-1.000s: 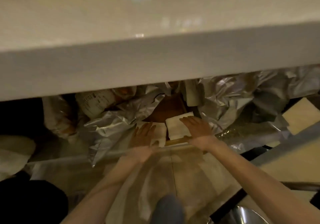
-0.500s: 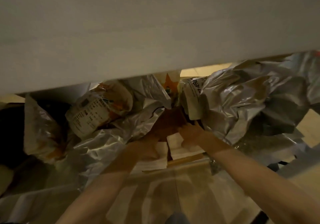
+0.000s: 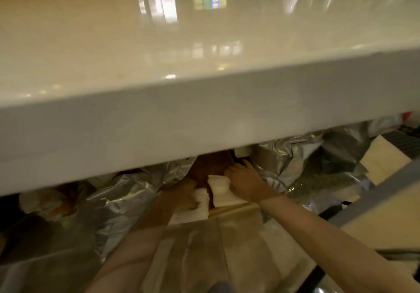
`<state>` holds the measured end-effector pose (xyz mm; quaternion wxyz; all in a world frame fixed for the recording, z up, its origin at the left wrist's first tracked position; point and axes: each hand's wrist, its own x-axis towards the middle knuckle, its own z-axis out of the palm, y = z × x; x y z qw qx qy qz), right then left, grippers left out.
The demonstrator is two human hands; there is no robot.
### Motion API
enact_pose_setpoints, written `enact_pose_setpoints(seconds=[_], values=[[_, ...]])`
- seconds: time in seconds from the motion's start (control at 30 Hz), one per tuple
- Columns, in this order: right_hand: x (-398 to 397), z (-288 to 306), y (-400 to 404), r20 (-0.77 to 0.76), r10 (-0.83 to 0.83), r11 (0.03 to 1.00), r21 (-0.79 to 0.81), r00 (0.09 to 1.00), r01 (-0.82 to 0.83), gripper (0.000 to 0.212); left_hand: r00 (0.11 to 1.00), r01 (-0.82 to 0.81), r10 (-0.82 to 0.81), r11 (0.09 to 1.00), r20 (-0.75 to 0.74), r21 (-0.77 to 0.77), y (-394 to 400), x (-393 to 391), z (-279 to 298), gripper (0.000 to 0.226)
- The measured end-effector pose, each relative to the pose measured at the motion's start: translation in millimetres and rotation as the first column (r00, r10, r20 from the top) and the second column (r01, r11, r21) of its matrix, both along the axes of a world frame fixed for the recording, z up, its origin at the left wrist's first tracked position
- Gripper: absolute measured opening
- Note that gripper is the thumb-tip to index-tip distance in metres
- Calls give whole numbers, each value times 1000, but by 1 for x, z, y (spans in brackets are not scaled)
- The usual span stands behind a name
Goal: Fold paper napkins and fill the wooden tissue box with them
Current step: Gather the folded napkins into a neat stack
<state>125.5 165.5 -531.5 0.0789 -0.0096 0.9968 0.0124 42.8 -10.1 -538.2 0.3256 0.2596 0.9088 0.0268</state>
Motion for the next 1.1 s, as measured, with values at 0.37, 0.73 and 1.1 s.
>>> enact_pose_setpoints(seconds=[0.37,0.73,1.1], values=[[77,95,0,-83,-56,991,-122,995,45,36,977,136,-120,987,-175,80,-16,72,96,48],[171,273,-16,180,-18,891,-443,984,98,17,961,94,-179,927,209,363,-69,142,260,27],[185,430,-26,98,76,777,-630,992,3,24,913,76,-245,888,326,454,-102,160,442,46]])
